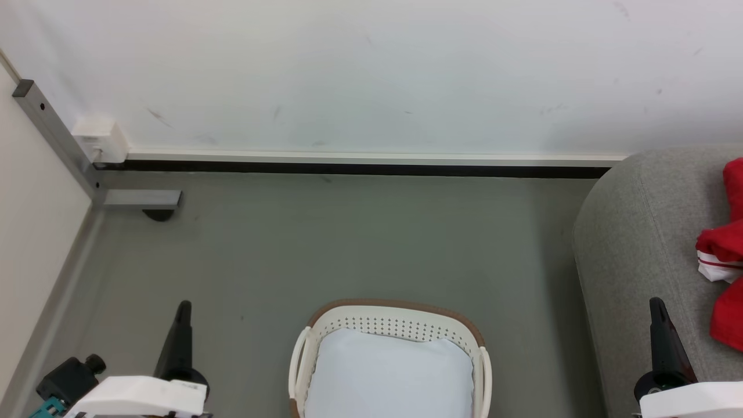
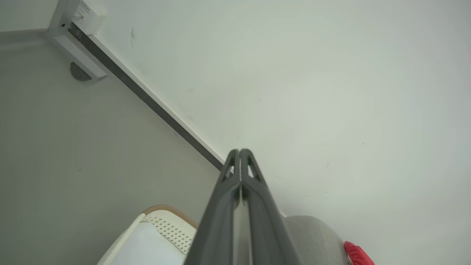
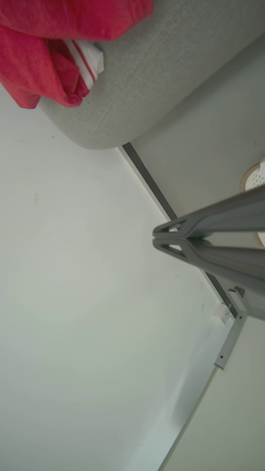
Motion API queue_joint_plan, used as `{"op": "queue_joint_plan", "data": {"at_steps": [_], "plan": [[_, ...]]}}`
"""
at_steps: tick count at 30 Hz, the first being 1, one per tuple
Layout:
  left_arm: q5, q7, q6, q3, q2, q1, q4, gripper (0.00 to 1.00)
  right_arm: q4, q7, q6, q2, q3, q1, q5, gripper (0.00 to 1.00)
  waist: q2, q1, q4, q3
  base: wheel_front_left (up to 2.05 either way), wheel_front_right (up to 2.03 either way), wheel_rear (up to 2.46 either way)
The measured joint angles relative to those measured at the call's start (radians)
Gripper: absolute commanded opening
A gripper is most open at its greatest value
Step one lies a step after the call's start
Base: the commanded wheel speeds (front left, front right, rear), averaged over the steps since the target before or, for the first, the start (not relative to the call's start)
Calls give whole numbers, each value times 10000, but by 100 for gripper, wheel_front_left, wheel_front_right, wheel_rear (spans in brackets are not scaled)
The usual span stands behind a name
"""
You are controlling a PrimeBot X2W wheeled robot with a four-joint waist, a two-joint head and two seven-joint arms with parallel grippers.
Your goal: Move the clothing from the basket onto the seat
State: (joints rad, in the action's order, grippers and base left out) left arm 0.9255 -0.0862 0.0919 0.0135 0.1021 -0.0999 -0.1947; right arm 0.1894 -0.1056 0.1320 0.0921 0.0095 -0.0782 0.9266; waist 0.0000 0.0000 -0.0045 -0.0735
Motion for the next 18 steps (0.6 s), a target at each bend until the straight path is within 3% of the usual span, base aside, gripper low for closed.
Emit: {"op": "queue_joint_plan", "data": {"at_steps": [18], "plan": [[1896,568,102,274,-157,-4,-153,0,130,520,0,-17,-221,-23,2010,0,0,0,9,150,0,0,0]]}}
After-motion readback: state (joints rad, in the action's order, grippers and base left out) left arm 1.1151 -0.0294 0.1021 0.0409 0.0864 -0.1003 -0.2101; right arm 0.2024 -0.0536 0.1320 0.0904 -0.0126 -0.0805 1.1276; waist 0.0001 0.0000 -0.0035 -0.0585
